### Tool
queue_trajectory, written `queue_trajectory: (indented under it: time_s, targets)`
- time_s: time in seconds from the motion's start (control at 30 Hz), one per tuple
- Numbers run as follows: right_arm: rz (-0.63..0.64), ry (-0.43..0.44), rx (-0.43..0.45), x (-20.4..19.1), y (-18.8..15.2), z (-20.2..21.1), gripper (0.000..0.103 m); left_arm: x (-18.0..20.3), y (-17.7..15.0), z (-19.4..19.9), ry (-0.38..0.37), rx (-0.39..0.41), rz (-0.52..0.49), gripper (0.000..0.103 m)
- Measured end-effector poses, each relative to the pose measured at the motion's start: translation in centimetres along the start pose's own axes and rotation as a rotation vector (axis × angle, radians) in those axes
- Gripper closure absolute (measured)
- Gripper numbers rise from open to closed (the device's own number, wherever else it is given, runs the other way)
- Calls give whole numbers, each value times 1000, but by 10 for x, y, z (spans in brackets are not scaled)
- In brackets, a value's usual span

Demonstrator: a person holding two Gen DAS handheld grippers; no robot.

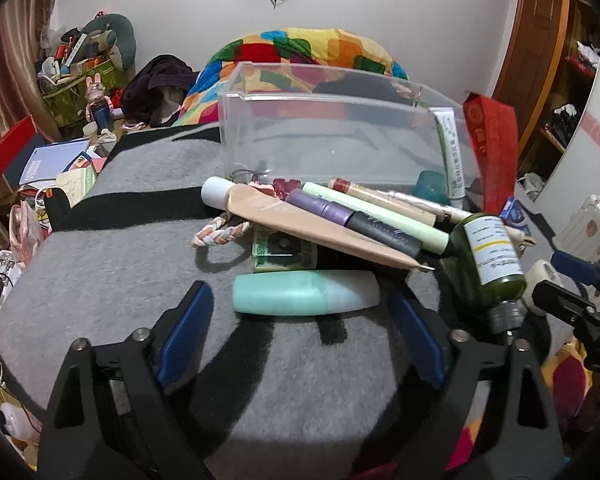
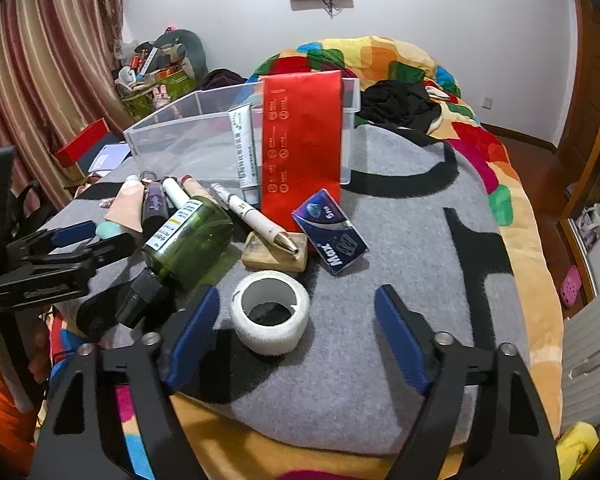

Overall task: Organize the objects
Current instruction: 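Grasp the mint green bottle with the left tool while the right grasps the tape roll, then lower the mint bottle into the box with the left tool while the right drops the tape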

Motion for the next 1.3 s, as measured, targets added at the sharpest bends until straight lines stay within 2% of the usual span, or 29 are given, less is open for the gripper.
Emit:
queue_trajectory:
  time_s: [0.1, 0.13, 0.23, 0.47, 0.77, 1.0, 1.3]
  targets:
    - [23, -4, -9, -5, -2, -3, 54, -1, 2, -1, 18, 15, -6, 24]
    - [28, 6, -13, -6, -3, -4, 58, -2, 2, 0, 19, 21, -3, 30]
    - [37, 28, -3, -9, -2, -2, 66, -6, 1, 4, 10, 34, 16, 30]
    - [42, 8, 47, -7, 9, 10, 67, -22, 5, 22, -4, 63, 77, 30]
    - [-4, 18, 142, -4, 56, 22, 67, -18, 48, 58, -27, 182, 53, 30]
    - [28, 52, 197, -25, 99, 19, 67, -9, 77, 53, -53, 204, 21, 30]
    - [42, 78, 191, -38, 135, -1, 67, -5, 100, 36, -68, 188, -7, 30]
Point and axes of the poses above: each gripper's, at about its wrist camera, not at the fingertips, and z roughly against the way its jaws point, x to its right, y to its top, the point moved 7 cm from there along -z, roughly the way its jaws point, and after that the axes turned 5 degrees about -y, right-handed, at the moved point
